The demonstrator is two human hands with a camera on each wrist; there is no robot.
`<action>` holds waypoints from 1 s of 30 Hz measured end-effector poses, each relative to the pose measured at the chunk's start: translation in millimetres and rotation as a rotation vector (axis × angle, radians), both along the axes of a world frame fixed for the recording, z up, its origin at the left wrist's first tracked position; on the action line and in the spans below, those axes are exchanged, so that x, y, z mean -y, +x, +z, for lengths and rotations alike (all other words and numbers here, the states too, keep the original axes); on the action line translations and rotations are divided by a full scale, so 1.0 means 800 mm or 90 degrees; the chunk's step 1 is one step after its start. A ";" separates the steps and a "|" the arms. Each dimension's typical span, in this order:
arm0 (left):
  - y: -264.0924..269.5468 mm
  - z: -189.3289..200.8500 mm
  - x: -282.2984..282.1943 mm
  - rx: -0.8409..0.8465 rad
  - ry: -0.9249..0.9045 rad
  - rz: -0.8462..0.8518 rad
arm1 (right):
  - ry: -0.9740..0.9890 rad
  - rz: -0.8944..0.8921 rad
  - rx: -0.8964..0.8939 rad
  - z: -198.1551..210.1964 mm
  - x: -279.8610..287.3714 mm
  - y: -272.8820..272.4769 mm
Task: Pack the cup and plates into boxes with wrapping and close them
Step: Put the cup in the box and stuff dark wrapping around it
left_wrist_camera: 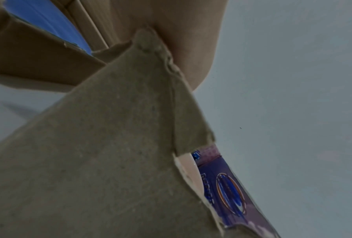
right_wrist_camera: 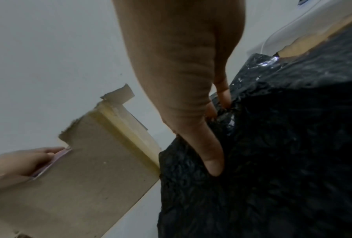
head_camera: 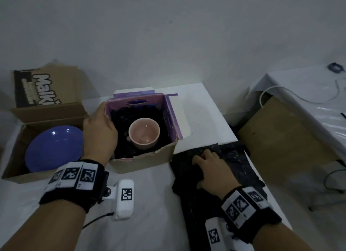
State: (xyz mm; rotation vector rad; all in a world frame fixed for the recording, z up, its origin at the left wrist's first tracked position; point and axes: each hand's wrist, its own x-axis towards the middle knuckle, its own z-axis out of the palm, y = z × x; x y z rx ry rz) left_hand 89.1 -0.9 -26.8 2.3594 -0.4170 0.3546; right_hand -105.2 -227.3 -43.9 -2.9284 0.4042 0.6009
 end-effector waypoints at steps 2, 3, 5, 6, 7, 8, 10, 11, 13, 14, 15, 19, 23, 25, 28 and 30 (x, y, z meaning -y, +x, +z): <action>-0.001 0.001 0.000 -0.005 0.001 -0.006 | 0.016 -0.010 0.048 0.002 0.003 -0.002; 0.000 0.000 0.000 -0.012 0.000 -0.006 | 0.034 -0.010 0.073 0.006 0.004 -0.002; 0.000 -0.002 -0.001 -0.028 -0.003 0.000 | 0.116 -0.010 0.101 0.022 0.004 -0.003; 0.000 -0.003 -0.002 -0.034 -0.006 0.000 | 0.181 -0.024 0.118 0.032 0.005 -0.003; 0.000 -0.003 -0.002 -0.039 -0.010 -0.002 | 0.242 -0.048 0.142 0.043 0.006 -0.003; 0.000 -0.003 -0.002 -0.044 -0.014 -0.002 | 0.281 -0.078 0.168 0.053 0.009 0.000; 0.000 -0.003 -0.002 -0.045 -0.022 0.000 | 0.267 -0.123 0.234 0.073 0.014 0.007; -0.001 -0.002 -0.002 -0.041 -0.024 -0.001 | 0.217 -0.138 0.297 0.085 0.017 0.012; -0.001 -0.002 -0.002 -0.037 -0.027 -0.005 | 0.105 -0.201 0.486 0.114 0.020 0.024; 0.000 -0.002 -0.002 -0.035 -0.029 -0.005 | 0.096 -0.239 0.600 0.132 0.017 0.032; 0.000 -0.003 -0.002 -0.035 -0.028 -0.002 | 0.101 -0.244 0.717 0.149 0.009 0.039; 0.001 -0.004 -0.001 -0.060 -0.028 0.016 | 0.049 -0.043 0.808 0.158 -0.048 0.073; 0.003 -0.005 -0.003 -0.068 -0.020 0.017 | -0.091 0.185 0.485 0.094 -0.092 0.083; 0.004 -0.006 -0.003 -0.048 -0.012 0.009 | -0.150 0.220 0.304 0.079 -0.102 0.081; 0.006 -0.007 -0.004 -0.045 -0.021 0.015 | -0.202 0.226 0.089 0.084 -0.115 0.079; 0.006 -0.008 -0.004 -0.054 -0.024 0.015 | -0.177 0.229 0.039 0.092 -0.119 0.084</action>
